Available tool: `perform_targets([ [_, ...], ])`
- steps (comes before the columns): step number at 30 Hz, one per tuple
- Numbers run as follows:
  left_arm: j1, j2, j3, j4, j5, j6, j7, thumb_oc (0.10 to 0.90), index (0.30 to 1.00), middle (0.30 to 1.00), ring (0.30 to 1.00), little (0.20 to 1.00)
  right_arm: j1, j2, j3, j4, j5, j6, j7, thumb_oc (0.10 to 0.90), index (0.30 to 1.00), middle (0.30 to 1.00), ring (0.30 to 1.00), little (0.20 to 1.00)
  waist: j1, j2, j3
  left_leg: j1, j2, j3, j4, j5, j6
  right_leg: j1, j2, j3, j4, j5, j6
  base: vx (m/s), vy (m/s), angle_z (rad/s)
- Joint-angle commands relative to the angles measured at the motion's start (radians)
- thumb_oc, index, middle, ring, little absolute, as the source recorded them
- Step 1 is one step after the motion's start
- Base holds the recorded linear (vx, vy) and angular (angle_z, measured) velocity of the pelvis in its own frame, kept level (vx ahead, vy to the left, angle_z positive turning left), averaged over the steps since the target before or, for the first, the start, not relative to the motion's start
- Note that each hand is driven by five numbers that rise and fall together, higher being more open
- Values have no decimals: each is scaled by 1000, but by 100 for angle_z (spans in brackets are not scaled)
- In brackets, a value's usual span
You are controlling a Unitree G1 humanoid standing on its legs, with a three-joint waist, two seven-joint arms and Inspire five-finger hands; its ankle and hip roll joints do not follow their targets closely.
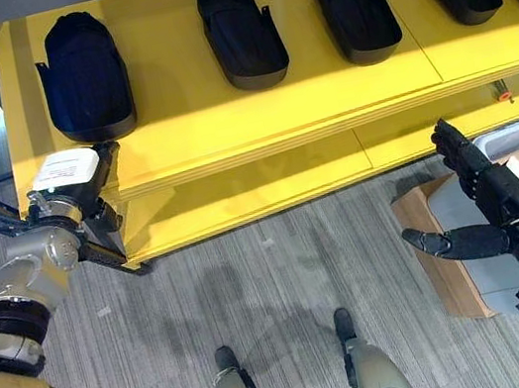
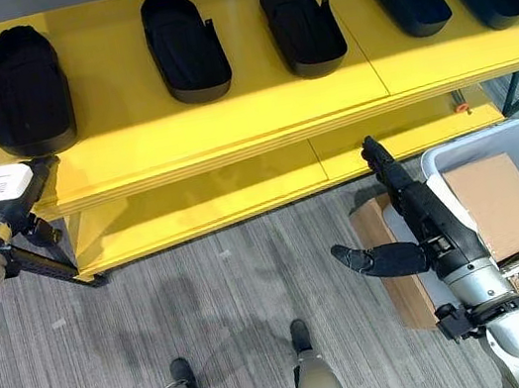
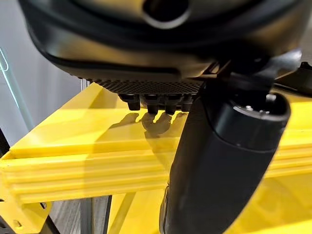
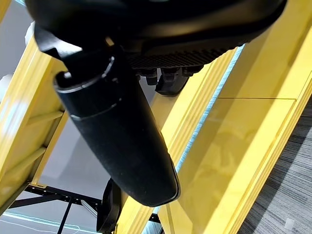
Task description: Move parts from the plastic box to the shelf.
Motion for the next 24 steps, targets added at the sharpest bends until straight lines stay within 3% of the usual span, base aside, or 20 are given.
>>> perform_targets([
  [1,-185,36,21,48,-19,2,71,900,1000,1000,1000,1000,-29,-82,-97,-121,75,-115,-27,900,1000,1000,1000,1000,-4,9,-63,-40,30,23,4,38,24,125,-2,-11,63,-153,-24,0,0,0],
  [24,-257,-5,-31,78,-19,0,86,900,1000,1000,1000,1000,-12,-88,-101,-121,69,-123,-39,900,1000,1000,1000,1000,-13,10,-68,-35,33,28,7,34,23,118,-3,-3,76,-158,-23,0,0,-1],
])
